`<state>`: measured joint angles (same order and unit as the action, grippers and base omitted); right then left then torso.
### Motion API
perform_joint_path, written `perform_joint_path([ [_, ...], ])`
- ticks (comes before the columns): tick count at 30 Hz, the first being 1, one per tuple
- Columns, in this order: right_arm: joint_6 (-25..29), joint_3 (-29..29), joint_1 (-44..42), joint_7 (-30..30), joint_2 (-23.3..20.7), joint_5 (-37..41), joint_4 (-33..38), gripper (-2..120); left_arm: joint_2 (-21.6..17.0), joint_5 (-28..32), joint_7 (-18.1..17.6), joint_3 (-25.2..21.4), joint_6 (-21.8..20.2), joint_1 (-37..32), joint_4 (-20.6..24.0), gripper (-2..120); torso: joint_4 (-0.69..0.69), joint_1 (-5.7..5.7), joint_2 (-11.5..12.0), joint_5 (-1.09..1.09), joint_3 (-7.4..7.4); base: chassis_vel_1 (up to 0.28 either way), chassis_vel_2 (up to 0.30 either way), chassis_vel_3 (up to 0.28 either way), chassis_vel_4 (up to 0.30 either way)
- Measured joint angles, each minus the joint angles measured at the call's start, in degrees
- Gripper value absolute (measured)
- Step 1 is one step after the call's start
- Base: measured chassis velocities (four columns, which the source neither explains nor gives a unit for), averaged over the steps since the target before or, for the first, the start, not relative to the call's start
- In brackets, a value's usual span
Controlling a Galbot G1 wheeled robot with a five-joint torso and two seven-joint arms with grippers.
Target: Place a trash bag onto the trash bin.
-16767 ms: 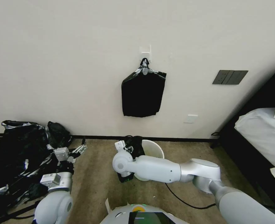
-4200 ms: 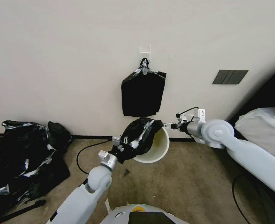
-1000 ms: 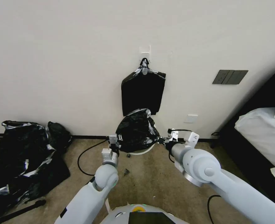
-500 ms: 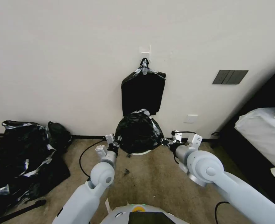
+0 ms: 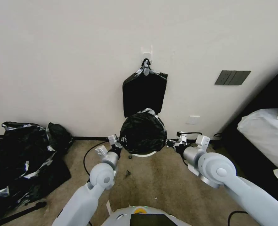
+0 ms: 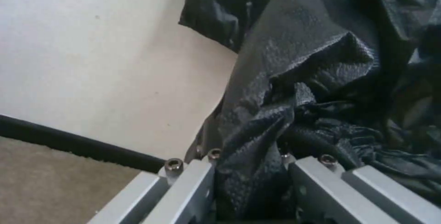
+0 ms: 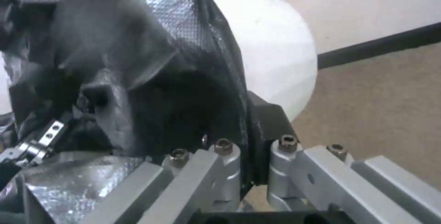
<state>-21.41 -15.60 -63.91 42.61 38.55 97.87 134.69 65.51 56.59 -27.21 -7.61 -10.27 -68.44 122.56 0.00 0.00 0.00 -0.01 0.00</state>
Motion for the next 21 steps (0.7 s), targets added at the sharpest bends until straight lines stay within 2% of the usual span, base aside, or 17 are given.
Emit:
perform_joint_path([
  [7, -0.79, -0.64, -1.47, -3.46, -0.58, -1.91, -0.16, 6, -0.11, 3.32, -0.26, -0.59, 0.13, 0.51, 0.15, 1, 0.00, 0.00, 0.00, 0.01, 0.00, 0.000, 0.000, 0.000, 0.000],
  [12, -0.90, -0.44, -2.12, -3.57, -0.65, -5.30, 0.85, 8, 0.02, 1.75, -0.49, -0.32, 0.03, 0.81, -0.95, 1, -0.01, 0.00, 0.00, 0.01, 0.00, 0.000, 0.000, 0.000, 0.000],
  [15, -0.42, -1.53, -3.17, -3.52, -0.99, -9.41, 2.27, 21, -0.28, -3.12, 0.41, 0.70, -0.01, 1.04, -2.22, 1, 0.00, 0.00, 0.00, 0.01, 0.00, 0.000, 0.000, 0.000, 0.000],
  [16, -0.42, -1.53, -3.17, -3.52, -0.99, -9.41, 2.27, 21, -0.28, -3.12, 0.41, 0.70, -0.01, 1.04, -2.22, 1, 0.00, 0.00, 0.00, 0.01, 0.00, 0.000, 0.000, 0.000, 0.000],
  [18, -0.38, -3.62, -4.90, -3.68, -1.39, -10.51, 3.32, 31, -0.54, -5.29, 0.97, 0.96, 0.03, 1.22, -2.73, 1, 0.00, 0.00, 0.00, 0.01, 0.00, 0.000, 0.000, 0.000, 0.000],
  [21, -0.39, -5.28, -6.37, -3.94, -1.62, -11.66, 3.92, 39, -0.63, -5.64, 1.08, 1.04, 0.07, 1.45, -2.76, 1, -0.01, 0.00, 0.00, 0.02, 0.00, 0.000, 0.000, 0.000, 0.000],
])
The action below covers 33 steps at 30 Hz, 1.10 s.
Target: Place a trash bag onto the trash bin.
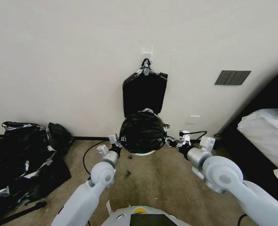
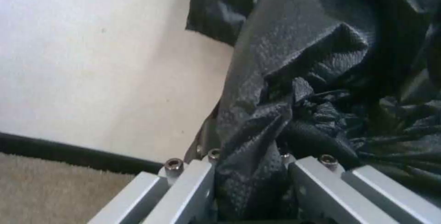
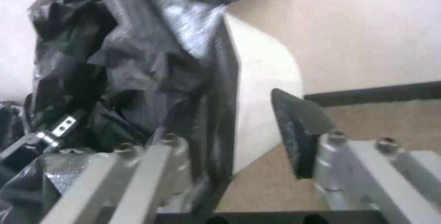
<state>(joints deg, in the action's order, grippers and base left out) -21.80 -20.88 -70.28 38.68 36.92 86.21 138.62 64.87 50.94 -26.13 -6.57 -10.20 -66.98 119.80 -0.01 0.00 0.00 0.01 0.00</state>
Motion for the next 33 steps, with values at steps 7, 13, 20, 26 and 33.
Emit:
perform_joint_path([
  [7, 0.25, -3.54, -2.58, 0.00, 0.42, -0.41, 0.20, 64, -0.32, 1.04, -0.58, -0.23, -0.02, 0.05, 0.15, 1, 0.01, 0.00, 0.00, -0.02, 0.00, 0.000, 0.000, 0.000, 0.000],
  [13, 0.70, -6.66, -2.34, -2.43, -0.37, -1.08, 4.07, 88, -1.13, -2.50, -1.01, -0.28, -0.05, -0.07, -0.21, 1, 0.02, 0.00, 0.00, 0.00, 0.00, 0.000, 0.000, 0.000, 0.000],
  [20, 1.66, -6.76, -2.13, -6.09, -1.87, -4.80, 4.82, 100, -1.41, -3.70, -2.15, 0.19, -0.54, 0.30, -0.50, 1, 0.00, 0.00, 0.00, -0.01, 0.00, 0.000, 0.000, 0.000, 0.000],
  [26, 1.76, 0.86, 3.96, -17.20, -5.52, -8.74, 4.82, 100, -2.28, -11.43, 0.64, 1.35, 1.24, -0.01, -0.33, 1, 0.02, 0.00, 0.00, -0.02, -0.01, 0.000, 0.000, 0.000, 0.000],
  [33, -4.98, 9.39, 12.35, -27.23, -10.12, -4.08, 4.60, 100, -2.57, -23.15, 4.91, 2.00, 5.63, -0.50, -0.49, 1, 0.00, 0.00, 0.00, 0.00, 0.00, 0.000, 0.000, 0.000, 0.000],
])
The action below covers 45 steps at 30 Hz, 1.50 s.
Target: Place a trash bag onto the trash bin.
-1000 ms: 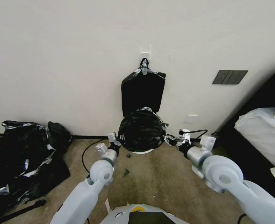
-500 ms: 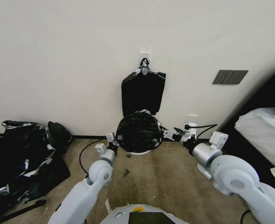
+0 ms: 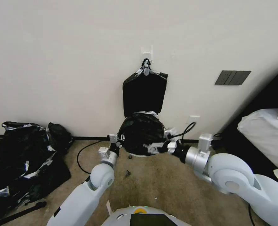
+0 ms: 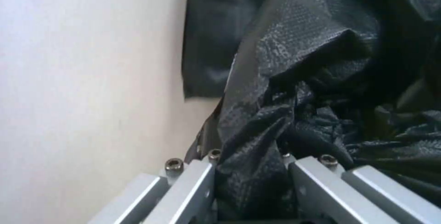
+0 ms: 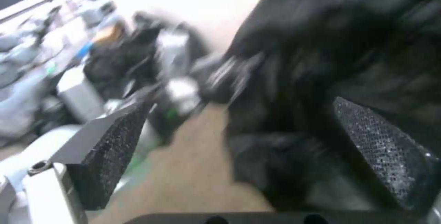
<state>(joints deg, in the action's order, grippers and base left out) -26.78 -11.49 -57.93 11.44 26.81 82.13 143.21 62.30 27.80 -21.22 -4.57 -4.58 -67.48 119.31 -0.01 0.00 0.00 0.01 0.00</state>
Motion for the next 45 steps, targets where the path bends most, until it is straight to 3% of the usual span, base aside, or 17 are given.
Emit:
perform_joint_path([
  [6, -3.80, 7.09, 7.73, -0.61, 0.52, 2.64, -4.51, 100, 0.12, -4.87, 1.75, 0.62, 1.74, -0.24, 0.54, 1, 0.00, 0.00, 0.00, -0.01, 0.00, 0.000, 0.000, 0.000, 0.000],
  [10, -6.17, 12.72, 12.77, -1.70, 1.82, -0.55, -8.75, 99, 0.11, -5.82, 2.15, 0.63, 2.12, -0.82, 1.07, 1, 0.03, 0.00, 0.00, -0.01, 0.00, 0.000, 0.000, 0.000, 0.000],
  [16, -8.08, 14.20, 13.25, -1.76, 1.76, -1.87, -9.21, 90, 0.04, -5.55, 2.12, 0.54, 2.12, -0.87, 1.31, 1, 0.01, 0.00, 0.00, 0.00, 0.00, 0.000, 0.000, 0.000, 0.000],
  [22, -8.62, 13.96, 11.70, -1.95, 1.19, -5.32, -9.60, 64, 0.04, -4.09, 1.88, 0.44, 1.88, -0.85, 1.56, 1, 0.01, 0.00, 0.00, -0.01, 0.00, 0.000, 0.000, 0.000, 0.000],
  [28, -8.45, 13.31, 10.43, -2.22, 0.75, -6.91, -9.23, 47, -0.21, -3.40, 1.78, 0.32, 1.73, -0.82, 1.65, 1, 0.01, 0.00, 0.00, -0.01, 0.00, 0.000, 0.000, 0.000, 0.000],
  [30, -7.75, 12.90, 9.65, -2.25, 0.43, -7.50, -8.58, 35, -0.33, -2.87, 1.67, 0.26, 1.62, -0.72, 1.64, 1, 0.01, 0.00, 0.00, -0.01, 0.00, 0.000, 0.000, 0.000, 0.000],
  [33, -7.35, 12.84, 9.40, -2.25, 0.33, -7.80, -8.29, 32, -0.37, -2.76, 1.66, 0.25, 1.56, -0.69, 1.61, 1, 0.01, 0.00, 0.00, -0.01, 0.00, 0.000, 0.000, 0.000, 0.000],
  [35, -5.00, 12.19, 6.98, -3.28, -0.47, -10.49, -6.42, 12, -0.40, 0.03, 0.59, 0.28, -0.19, -0.49, 1.53, 1, 0.01, 0.00, 0.00, 0.00, 0.00, 0.000, 0.000, 0.000, 0.000],
  [36, -5.00, 12.19, 6.98, -3.28, -0.47, -10.49, -6.42, 12, -0.40, 0.03, 0.59, 0.28, -0.19, -0.49, 1.53, 1, 0.01, 0.00, 0.00, 0.00, 0.00, 0.000, 0.000, 0.000, 0.000],
  [38, -3.53, 11.97, 4.67, -5.96, -1.24, -14.98, -6.24, 0, -0.20, 2.18, -0.27, 0.34, -1.25, -0.30, 1.49, 1, 0.00, 0.00, 0.00, -0.01, 0.00, 0.000, 0.000, 0.000, 0.000],
  [45, 0.85, 14.61, 2.73, -12.15, -2.32, -28.00, -5.99, 0, 0.28, 8.43, -2.94, 0.43, -3.84, 0.17, 1.55, 1, 0.01, 0.00, 0.00, -0.01, 0.00, 0.000, 0.000, 0.000, 0.000],
])
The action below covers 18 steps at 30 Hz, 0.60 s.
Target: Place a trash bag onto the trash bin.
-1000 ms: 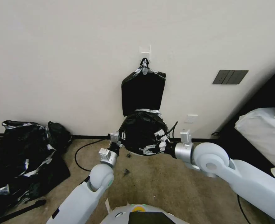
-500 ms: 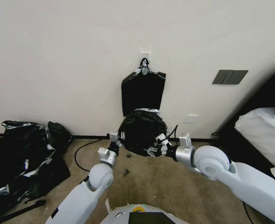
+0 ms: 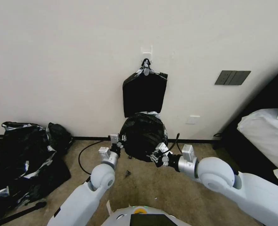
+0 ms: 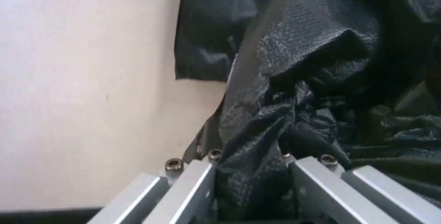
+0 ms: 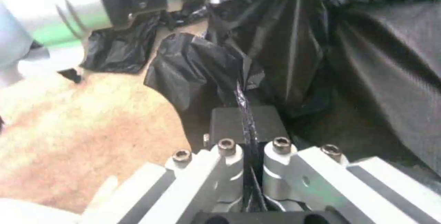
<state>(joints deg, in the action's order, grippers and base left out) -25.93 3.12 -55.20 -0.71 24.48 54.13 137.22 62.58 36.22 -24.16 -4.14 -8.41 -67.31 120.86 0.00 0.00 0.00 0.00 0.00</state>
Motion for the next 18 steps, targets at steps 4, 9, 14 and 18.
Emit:
perform_joint_path([
  [4, 1.23, 1.48, -0.64, -2.61, -0.31, -6.29, 0.16, 0, -0.04, 2.58, -1.04, -0.32, -1.03, 0.05, 0.04, 1, 0.00, 0.00, 0.00, 0.01, 0.00, 0.000, 0.000, 0.000, 0.000],
  [9, 4.25, 3.30, -1.82, -6.88, -0.77, -13.95, -0.40, 0, 0.01, 8.18, -4.65, -0.92, -3.62, 0.56, 0.50, 1, 0.00, 0.00, 0.00, 0.00, 0.00, 0.000, 0.000, 0.000, 0.000],
  [14, 5.36, 4.72, -2.12, -7.65, -0.73, -18.36, -1.84, 0, 0.18, 10.84, -6.17, -1.16, -4.08, 0.66, 0.95, 1, 0.00, 0.00, 0.00, 0.00, 0.00, 0.000, 0.000, 0.000, 0.000],
  [18, 8.36, 4.90, -3.36, -8.64, -0.66, -25.83, -4.76, 0, 0.50, 18.66, -9.67, -2.07, -5.32, 0.78, 2.50, 1, 0.00, 0.00, 0.00, 0.00, 0.00, 0.000, 0.000, 0.000, 0.000],
])
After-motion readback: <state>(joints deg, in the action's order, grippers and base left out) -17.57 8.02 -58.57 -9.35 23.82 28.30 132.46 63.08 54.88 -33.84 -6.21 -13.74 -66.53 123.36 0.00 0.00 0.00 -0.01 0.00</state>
